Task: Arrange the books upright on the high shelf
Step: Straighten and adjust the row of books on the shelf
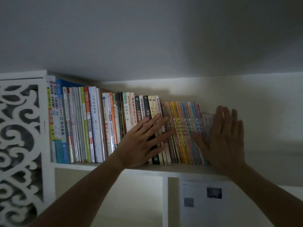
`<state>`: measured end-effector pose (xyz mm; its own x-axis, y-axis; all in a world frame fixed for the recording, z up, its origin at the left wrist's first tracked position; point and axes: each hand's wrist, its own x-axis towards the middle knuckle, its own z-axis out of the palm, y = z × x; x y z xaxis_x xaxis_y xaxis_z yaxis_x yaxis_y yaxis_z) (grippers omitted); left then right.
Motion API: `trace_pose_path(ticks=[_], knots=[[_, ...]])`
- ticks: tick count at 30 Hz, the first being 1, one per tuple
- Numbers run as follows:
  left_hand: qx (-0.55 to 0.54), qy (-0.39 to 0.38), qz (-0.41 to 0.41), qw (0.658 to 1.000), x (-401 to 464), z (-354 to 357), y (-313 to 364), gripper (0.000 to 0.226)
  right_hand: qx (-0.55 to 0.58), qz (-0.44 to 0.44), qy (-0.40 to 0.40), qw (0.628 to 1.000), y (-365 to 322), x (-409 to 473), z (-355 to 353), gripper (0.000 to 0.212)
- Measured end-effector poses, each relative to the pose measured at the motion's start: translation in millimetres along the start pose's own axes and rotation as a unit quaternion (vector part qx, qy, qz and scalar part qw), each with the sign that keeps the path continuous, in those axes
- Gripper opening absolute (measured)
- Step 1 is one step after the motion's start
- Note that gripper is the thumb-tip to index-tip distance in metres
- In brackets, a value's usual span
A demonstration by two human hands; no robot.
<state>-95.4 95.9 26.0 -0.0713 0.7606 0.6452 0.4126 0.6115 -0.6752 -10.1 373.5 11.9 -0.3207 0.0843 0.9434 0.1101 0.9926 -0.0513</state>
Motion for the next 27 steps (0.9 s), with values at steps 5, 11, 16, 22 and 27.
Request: trace_pose_path(ticks=[5,11,16,22,27], knots=[[0.004,-0.008,-0.033,0.999,-46.8,-5.9,-30.3,0.065,0.021,-0.248,-0.015,0.969,-65.3,-4.5,-6.1,0.077],[0.048,-0.062,-0.029,0.997,-119.2,-8.6,-92.6,0.063,0.009,-0.334,-0.020,0.942,-132.8,20.9,21.2,0.069],[0.046,-0.046,-0.020,0.998,-129.6,8.1,-104.8,0.059,-0.052,-0.350,-0.003,0.935,-147.4,27.1,49.8,0.069],[0.043,-0.068,-0.022,0.996,-130.2,-1.1,-104.3,0.063,-0.068,-0.340,-0.011,0.938,-162.9,24.1,44.8,0.072],[0.006,-0.084,-0.106,0.991,-144.5,-14.7,-111.8,0.081,-0.059,-0.385,-0.044,0.920,-177.6,17.5,34.1,0.075]])
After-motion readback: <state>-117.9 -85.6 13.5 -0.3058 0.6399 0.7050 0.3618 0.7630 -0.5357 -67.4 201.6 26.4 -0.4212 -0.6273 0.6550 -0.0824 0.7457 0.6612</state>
